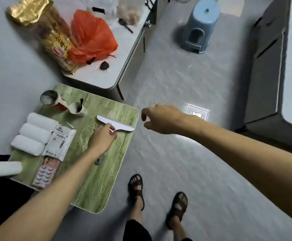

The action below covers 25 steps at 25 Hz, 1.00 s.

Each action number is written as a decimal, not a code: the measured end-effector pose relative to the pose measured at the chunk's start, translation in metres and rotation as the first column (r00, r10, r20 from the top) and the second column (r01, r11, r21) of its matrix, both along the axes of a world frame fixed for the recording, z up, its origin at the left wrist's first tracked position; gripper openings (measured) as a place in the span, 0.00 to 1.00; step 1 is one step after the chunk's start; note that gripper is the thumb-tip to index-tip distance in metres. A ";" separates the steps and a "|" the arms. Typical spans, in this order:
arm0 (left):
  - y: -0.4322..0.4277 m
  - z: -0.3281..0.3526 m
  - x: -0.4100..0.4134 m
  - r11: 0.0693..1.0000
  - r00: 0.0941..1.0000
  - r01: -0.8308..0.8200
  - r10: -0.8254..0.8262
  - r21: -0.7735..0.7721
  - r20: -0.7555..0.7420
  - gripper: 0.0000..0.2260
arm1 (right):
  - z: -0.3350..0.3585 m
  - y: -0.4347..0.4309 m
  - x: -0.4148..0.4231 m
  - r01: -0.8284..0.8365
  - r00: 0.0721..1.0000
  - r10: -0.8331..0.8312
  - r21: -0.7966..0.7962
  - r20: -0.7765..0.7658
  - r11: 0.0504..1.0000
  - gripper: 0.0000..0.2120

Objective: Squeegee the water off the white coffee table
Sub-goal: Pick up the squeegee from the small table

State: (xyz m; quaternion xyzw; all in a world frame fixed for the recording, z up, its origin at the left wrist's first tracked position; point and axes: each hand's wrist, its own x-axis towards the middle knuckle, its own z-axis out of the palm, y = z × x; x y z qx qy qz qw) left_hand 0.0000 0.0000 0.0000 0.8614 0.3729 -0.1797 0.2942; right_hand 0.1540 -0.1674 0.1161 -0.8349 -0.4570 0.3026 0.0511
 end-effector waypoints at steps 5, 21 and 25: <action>0.037 -0.135 -0.003 0.992 0.980 -0.119 0.126 0.053 -0.157 0.22 | -0.122 0.044 0.005 0.080 0.993 -0.083 -0.043 -0.083 0.996 0.15; 0.044 -0.067 0.105 0.880 0.989 0.019 -0.086 -0.475 -0.120 0.09 | -0.097 -0.011 0.060 0.329 0.926 -0.342 -0.107 -0.159 0.938 0.16; -0.007 0.068 0.190 0.804 0.986 0.168 -0.127 -0.570 0.111 0.10 | -0.006 -0.066 0.082 0.447 0.879 -0.454 -0.077 -0.144 0.891 0.16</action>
